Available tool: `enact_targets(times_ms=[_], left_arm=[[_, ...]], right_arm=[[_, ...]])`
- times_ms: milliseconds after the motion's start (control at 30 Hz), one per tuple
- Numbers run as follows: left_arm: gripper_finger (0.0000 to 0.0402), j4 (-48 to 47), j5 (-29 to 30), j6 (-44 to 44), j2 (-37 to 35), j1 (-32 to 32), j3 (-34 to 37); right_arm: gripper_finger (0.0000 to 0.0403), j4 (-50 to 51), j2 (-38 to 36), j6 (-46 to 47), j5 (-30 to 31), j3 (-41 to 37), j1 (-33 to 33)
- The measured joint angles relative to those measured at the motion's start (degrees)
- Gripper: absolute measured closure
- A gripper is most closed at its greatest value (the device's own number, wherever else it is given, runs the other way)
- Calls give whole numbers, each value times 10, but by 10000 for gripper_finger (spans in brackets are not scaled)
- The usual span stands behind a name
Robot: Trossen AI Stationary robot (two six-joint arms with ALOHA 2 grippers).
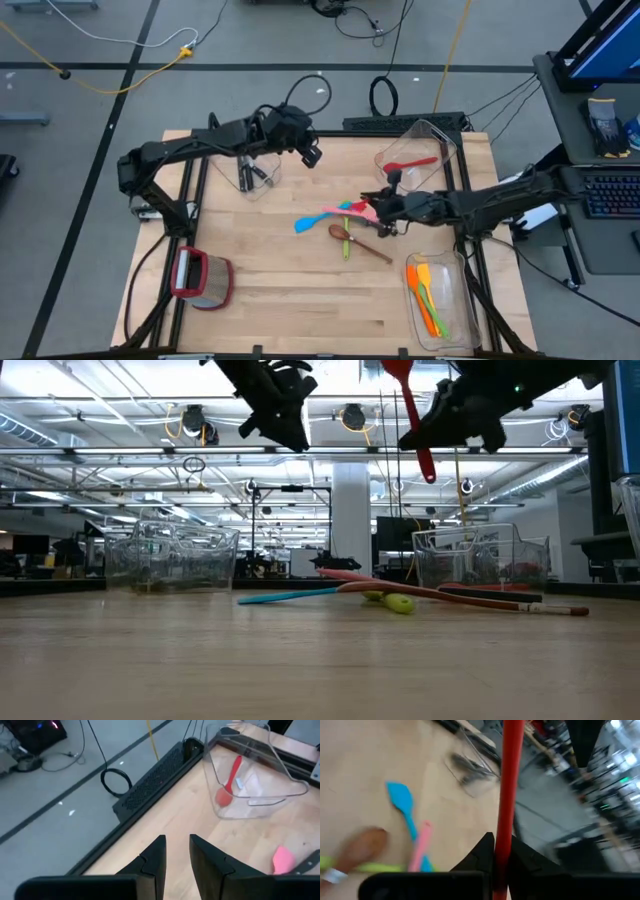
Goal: Pick & Place Kitchen Items
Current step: Put the red spatula into the bottom transparent bin
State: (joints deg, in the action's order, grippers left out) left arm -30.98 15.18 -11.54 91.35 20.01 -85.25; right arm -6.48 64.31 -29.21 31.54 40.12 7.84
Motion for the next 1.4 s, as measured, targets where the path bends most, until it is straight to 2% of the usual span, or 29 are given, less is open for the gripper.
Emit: enact_targets(times_ms=[267, 533, 700, 933, 1100, 1267, 1400], left_arm=[[314, 105, 1, 16, -1, -9, 53], [314, 238, -1, 34, -65, -34, 156], [314, 259, 0, 24, -117, -49, 226], [314, 295, 16, 5, -169, -72, 305], [314, 324, 26, 6, -180, -87, 327], [314, 328, 49, 17, -182, -104, 332], [314, 340, 49, 29, -182, -118, 333]], right_arm=[[388, 46, -64, 237, -182, 0, -1], [388, 64, -117, 488, -315, 0, -1], [388, 76, -137, 656, -389, 0, -1], [388, 120, -141, 882, -528, 0, 5], [388, 124, -148, 1003, -574, 0, 31], [388, 143, -172, 1113, -573, 0, 78], [388, 196, -198, 1204, -572, 0, 125]])
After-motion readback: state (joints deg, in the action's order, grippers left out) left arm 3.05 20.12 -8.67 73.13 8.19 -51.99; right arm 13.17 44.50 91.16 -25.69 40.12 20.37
